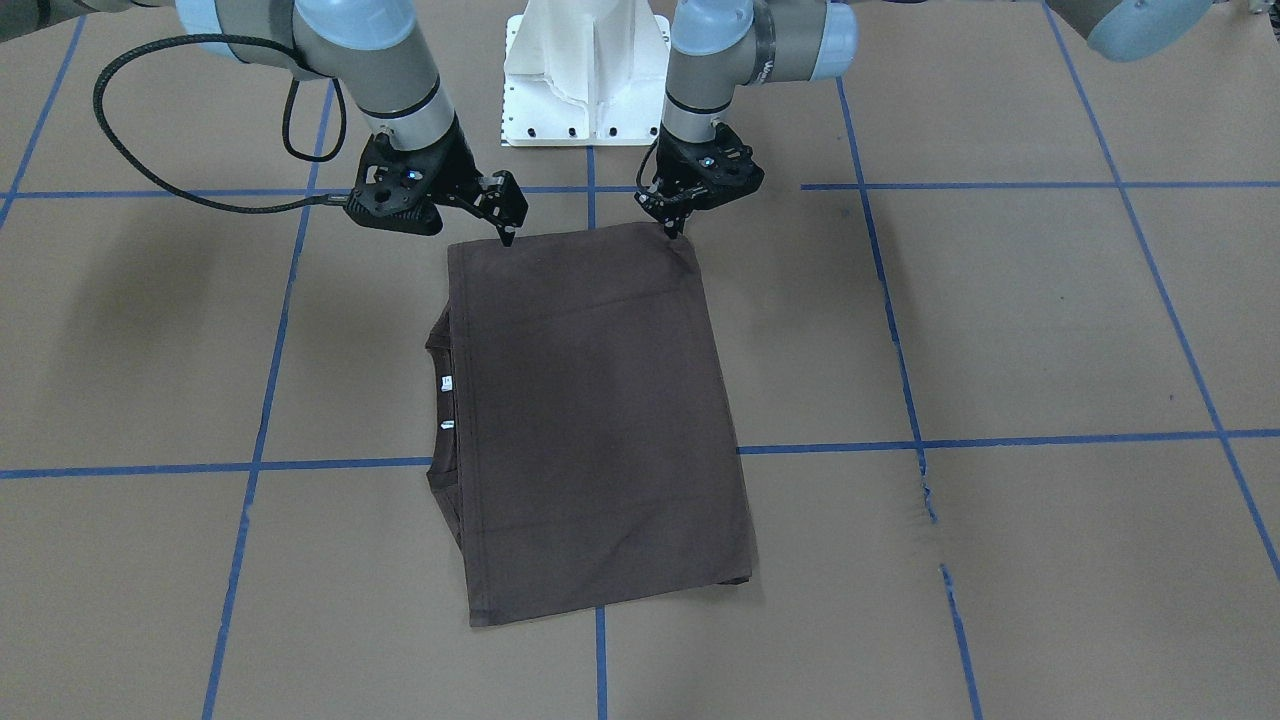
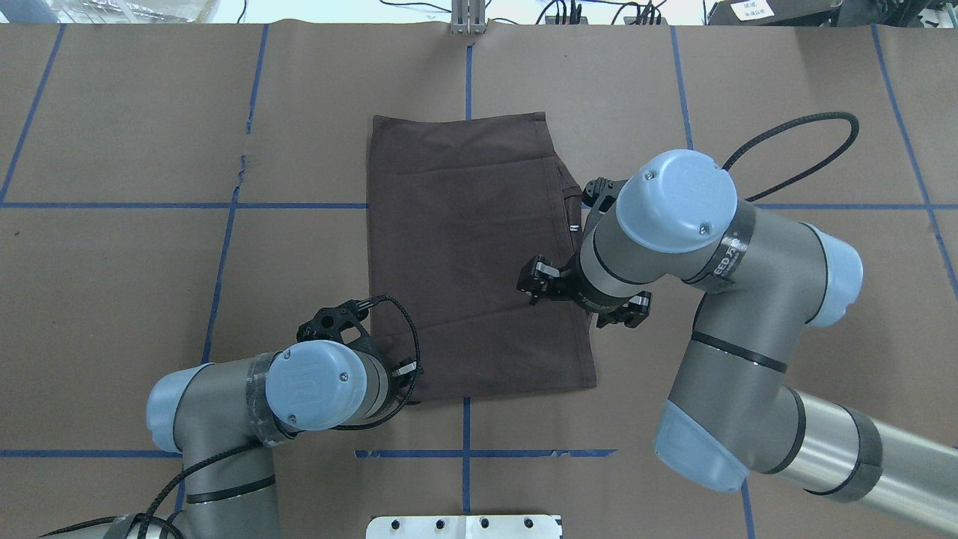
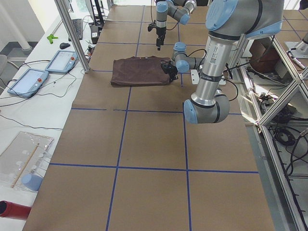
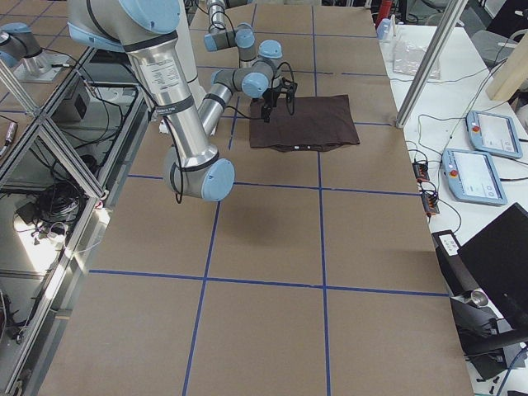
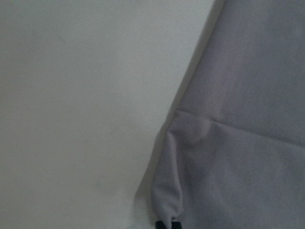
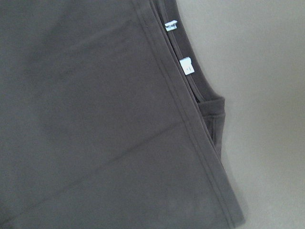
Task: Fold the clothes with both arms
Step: 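Lower the right gripper to the shirt's corner nearest the robot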
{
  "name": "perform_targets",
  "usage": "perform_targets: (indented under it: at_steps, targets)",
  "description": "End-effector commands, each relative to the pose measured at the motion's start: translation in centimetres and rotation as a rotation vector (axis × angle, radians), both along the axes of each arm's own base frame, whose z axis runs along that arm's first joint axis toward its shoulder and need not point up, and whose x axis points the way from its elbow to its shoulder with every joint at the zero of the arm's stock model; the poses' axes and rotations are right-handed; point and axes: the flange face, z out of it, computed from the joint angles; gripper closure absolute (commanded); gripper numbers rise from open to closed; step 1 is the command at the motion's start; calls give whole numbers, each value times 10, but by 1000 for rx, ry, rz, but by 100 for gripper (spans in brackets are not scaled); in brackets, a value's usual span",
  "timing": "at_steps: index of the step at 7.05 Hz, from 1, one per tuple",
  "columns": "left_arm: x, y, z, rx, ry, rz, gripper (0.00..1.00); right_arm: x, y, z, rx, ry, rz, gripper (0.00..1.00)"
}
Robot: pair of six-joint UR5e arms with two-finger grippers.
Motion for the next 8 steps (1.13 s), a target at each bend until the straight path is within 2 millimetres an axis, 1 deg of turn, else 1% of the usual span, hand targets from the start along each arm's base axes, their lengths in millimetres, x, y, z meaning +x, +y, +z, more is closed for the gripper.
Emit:
perform_targets:
  at_steps: [1,2,3,4,5,8]
  targets:
    - [-3,-5,0,9,-1,-1,100,-35,42,15,-158,17,126,0]
    - [-6,-6,-3,11,6,-4,100,-41,47,20,-149,35,145,0]
    - [-11,-5,-10,18,20,-2,100,-49,49,31,-165,59,151,0]
    - [-17,-5,-14,40,5,18,100,-52,47,35,-169,68,154,0]
    - [-17,-5,-14,41,3,17,100,-52,47,34,-169,67,155,0]
    - [-17,-4,-14,41,3,19,100,-72,42,55,-184,121,154,0]
